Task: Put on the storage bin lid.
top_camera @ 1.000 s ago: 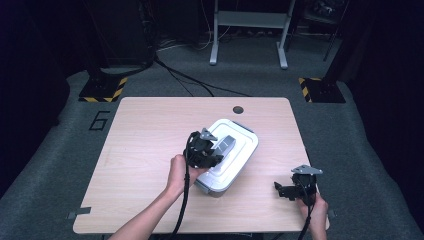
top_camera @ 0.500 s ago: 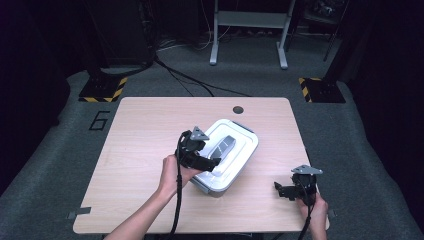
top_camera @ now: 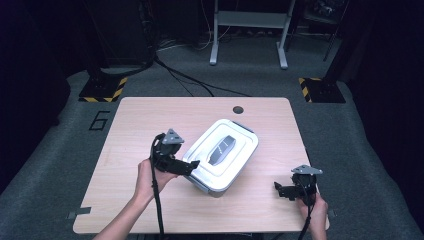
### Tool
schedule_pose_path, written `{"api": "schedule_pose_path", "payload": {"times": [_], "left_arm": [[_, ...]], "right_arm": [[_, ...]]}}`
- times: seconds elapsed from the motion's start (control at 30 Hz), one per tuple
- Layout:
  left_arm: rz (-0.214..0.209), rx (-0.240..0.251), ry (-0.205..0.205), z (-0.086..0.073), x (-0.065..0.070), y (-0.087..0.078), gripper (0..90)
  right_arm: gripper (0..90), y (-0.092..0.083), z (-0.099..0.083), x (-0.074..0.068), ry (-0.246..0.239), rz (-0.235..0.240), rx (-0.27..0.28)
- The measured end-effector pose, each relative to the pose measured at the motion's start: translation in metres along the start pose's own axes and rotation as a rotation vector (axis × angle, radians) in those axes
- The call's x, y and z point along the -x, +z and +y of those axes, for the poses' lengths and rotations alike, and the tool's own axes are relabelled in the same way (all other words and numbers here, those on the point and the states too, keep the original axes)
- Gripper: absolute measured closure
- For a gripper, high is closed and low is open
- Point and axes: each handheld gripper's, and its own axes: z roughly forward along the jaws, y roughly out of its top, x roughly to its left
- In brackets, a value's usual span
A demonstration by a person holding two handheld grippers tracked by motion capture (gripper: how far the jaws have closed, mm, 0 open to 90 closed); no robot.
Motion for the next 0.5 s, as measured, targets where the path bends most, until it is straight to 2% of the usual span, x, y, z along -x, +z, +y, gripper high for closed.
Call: {"api": "schedule_pose_path", "payload": {"times": [0.3, 0.5], "left_arm": [[0.068, 0.003, -0.081, -0.042, -0.036, -0.025, 9.8], [0.138, 0.003, -0.165, -0.081, -0.062, -0.025, 9.5]], "right_arm": [[0.0, 0.0, 0.0, 0.0, 0.0, 0.0, 0.0], [0.0, 0.0, 0.0, 0.0, 0.0, 0.0, 0.0]]}}
